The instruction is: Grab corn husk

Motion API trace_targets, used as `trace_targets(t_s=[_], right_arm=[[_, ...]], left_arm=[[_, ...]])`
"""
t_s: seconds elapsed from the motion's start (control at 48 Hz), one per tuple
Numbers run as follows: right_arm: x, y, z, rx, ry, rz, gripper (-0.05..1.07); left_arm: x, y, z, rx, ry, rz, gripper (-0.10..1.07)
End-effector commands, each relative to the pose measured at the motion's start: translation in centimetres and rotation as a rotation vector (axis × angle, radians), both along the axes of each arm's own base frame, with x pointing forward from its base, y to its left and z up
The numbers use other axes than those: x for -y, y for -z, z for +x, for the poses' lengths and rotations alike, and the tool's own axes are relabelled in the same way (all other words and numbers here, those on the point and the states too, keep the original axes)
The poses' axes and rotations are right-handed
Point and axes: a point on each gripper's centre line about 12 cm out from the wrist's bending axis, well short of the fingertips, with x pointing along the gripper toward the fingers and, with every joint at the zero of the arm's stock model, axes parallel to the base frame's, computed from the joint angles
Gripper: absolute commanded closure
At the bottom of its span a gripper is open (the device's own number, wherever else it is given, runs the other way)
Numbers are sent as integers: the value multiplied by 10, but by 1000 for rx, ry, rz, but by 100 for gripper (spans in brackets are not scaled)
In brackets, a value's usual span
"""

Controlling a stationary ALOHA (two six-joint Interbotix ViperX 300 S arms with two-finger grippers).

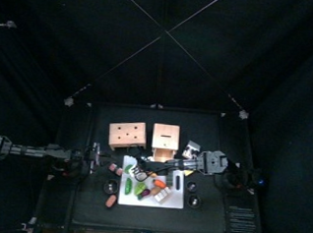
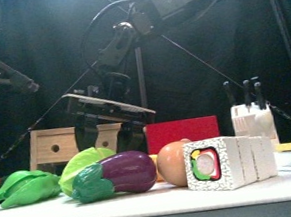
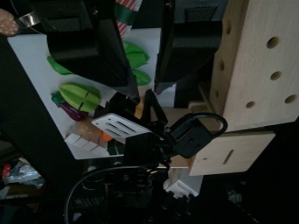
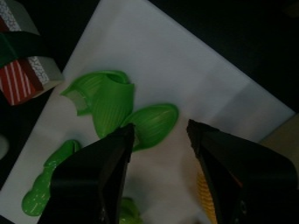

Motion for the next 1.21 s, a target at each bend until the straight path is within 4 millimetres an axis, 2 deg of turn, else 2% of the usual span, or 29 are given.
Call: trace_targets(t_s=[0.0, 0.396, 0.667, 0.771, 0.917, 1.188], right_arm=[[4, -15, 6, 42, 12, 7, 16], [4, -18, 10, 33, 12, -6, 16], [10, -58, 10, 5, -3, -87, 16], [9, -66, 15, 8, -35, -84, 16], [5, -60, 22, -16, -78, -47, 16], [5, -46, 14, -114, -143, -49, 16]], left_arm=[[-1, -9, 3, 26, -3, 0, 30], [-1, -8, 3, 23, -5, 0, 30], [-1, -8, 3, 21, -4, -1, 30], [-1, -8, 3, 21, -4, -1, 30], [-1, -8, 3, 23, -5, -2, 30], [-1, -7, 2, 21, -4, -2, 30]])
